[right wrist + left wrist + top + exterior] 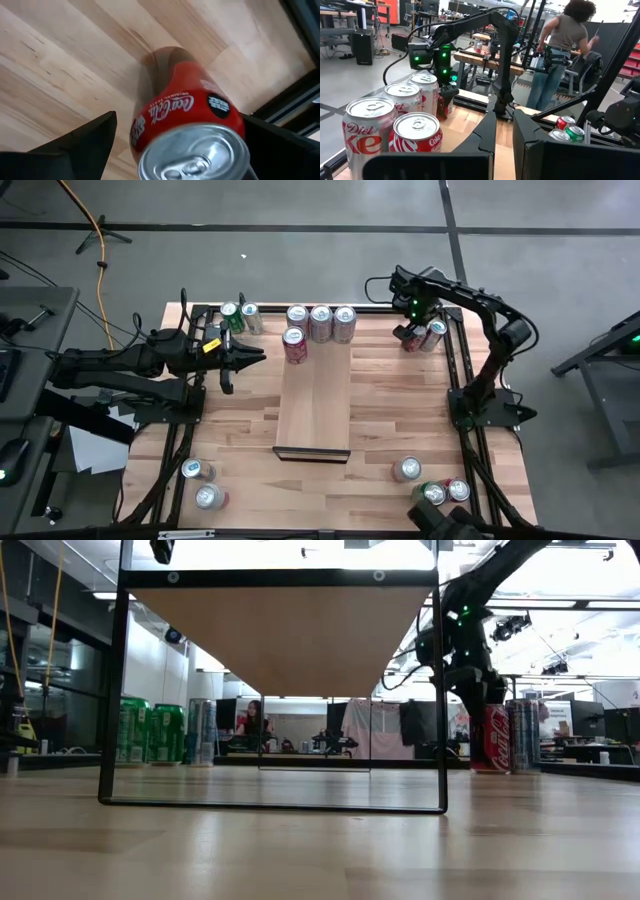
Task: Place canned beverage on shelf
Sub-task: Put the top red soda can on the shelf
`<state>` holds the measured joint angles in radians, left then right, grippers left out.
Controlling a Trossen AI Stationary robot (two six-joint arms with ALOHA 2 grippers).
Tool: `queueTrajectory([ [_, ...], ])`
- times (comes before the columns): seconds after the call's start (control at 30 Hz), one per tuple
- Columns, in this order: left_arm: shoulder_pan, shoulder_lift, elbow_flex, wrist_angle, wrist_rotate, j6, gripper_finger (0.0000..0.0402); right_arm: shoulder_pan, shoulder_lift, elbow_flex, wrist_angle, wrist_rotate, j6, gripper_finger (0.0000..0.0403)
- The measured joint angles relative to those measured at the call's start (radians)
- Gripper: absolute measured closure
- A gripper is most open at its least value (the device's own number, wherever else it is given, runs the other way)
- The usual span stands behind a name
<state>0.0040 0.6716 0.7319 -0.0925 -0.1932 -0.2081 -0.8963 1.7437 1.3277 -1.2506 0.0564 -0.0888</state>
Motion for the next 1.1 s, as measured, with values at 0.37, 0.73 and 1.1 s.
queueTrajectory([
  [0.37,0.000,0.000,0.000,0.000,0.000,0.000,0.0401,0.028,-0.001,-0.001,-0.089,0.030,0.039,0.0118],
  [0.73,0.000,0.000,0.000,0.000,0.000,0.001,0.0401,0.221,-0.187,0.069,-0.100,-0.043,0.134,0.0118],
  [1.1,0.000,0.000,0.000,0.000,0.000,0.001,0.0402,0.566,-0.261,0.426,-0.110,-0.060,0.320,0.0118],
])
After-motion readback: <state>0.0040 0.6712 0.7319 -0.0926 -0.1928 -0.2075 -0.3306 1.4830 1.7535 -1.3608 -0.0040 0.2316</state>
